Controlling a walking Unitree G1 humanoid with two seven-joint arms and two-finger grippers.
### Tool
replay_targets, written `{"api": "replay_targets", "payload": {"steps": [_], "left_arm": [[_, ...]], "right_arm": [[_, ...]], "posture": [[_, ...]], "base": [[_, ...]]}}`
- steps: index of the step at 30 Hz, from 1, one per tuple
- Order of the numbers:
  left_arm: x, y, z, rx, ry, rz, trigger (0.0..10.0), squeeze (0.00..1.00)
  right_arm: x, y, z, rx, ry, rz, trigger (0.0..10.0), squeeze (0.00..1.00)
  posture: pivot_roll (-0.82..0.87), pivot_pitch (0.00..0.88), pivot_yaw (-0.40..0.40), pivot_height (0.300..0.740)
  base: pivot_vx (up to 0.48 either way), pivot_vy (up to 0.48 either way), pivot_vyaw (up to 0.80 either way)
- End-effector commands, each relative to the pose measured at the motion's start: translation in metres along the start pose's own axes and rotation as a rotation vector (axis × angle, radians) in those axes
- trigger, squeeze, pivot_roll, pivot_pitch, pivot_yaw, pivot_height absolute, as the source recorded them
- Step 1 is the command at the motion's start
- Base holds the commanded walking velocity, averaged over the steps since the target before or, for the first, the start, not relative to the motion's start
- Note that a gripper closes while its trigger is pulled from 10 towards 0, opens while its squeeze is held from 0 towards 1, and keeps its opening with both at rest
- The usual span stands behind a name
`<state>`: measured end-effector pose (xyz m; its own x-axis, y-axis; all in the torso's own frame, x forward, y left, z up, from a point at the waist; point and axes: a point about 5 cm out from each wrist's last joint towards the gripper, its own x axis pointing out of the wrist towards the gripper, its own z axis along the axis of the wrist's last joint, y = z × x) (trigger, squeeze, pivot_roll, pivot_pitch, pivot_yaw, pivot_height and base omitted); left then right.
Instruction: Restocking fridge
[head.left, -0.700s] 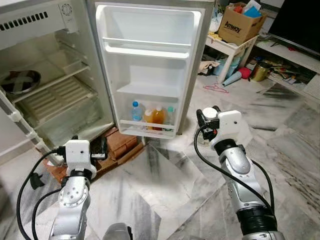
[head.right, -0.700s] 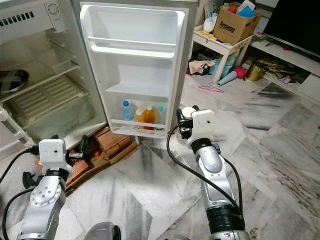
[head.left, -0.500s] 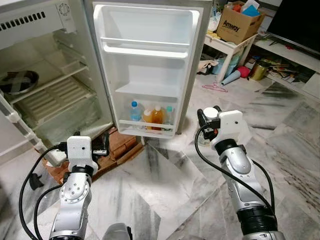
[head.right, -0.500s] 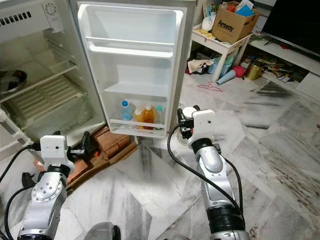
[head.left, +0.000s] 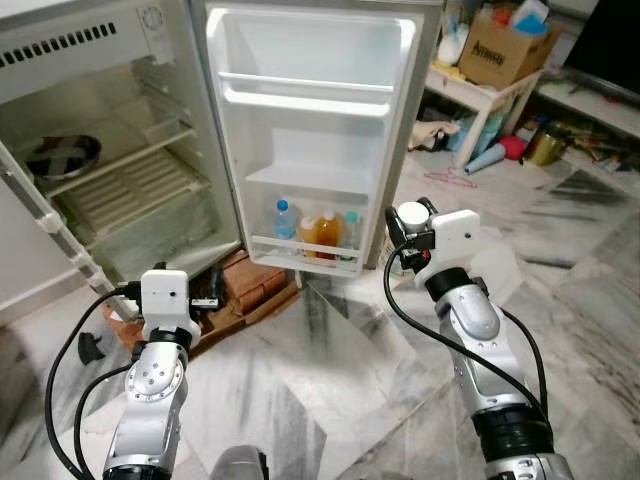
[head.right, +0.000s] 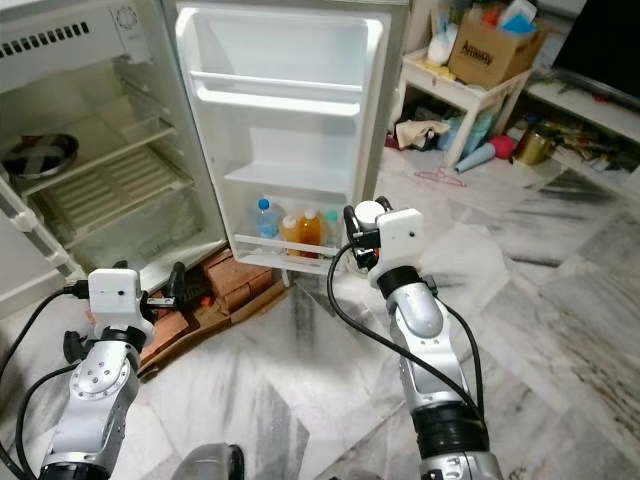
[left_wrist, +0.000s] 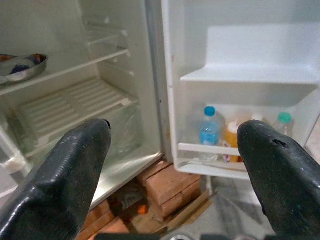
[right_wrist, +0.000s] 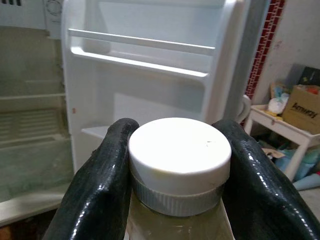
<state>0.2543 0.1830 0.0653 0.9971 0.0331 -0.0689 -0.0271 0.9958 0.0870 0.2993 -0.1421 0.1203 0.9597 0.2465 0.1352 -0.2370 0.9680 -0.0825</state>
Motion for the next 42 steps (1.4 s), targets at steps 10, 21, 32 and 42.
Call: {"api": "replay_targets", "payload": {"steps": [10, 21, 32, 42], "left_arm": [[0.0048, 0.0013, 0.0026, -0.004, -0.009, -0.026, 10.0, 0.00], [0.0056, 0.0005, 0.0049, -0.008, -0.020, -0.043, 10.0, 0.00], [0.0062, -0.0006, 0.0058, -0.006, -0.021, -0.057, 10.0, 0.00], [0.0044, -0.0028, 0.0083, 0.009, -0.040, -0.084, 10.0, 0.00]], "right_arm": [[0.0039, -0.0065, 0.0038, -0.004, -0.023, -0.055, 10.0, 0.00], [0.0042, -0.0057, 0.0019, -0.006, -0.022, -0.071, 10.0, 0.00], [0.0026, -0.0060, -0.0003, -0.005, -0.016, -0.085, 10.0, 0.00], [0.0031, -0.0067, 0.0000, -0.030, -0.021, -0.096, 10.0, 0.00]], "posture": [[-0.02, 0.000, -0.025, 0.740], [-0.01, 0.000, -0.016, 0.740], [-0.01, 0.000, -0.009, 0.740], [-0.01, 0.000, -0.011, 0.740]], "base": [[0.000, 0.447, 0.00], [0.000, 0.447, 0.00], [0.000, 0.447, -0.27], [0.000, 0.161, 0.00]]}}
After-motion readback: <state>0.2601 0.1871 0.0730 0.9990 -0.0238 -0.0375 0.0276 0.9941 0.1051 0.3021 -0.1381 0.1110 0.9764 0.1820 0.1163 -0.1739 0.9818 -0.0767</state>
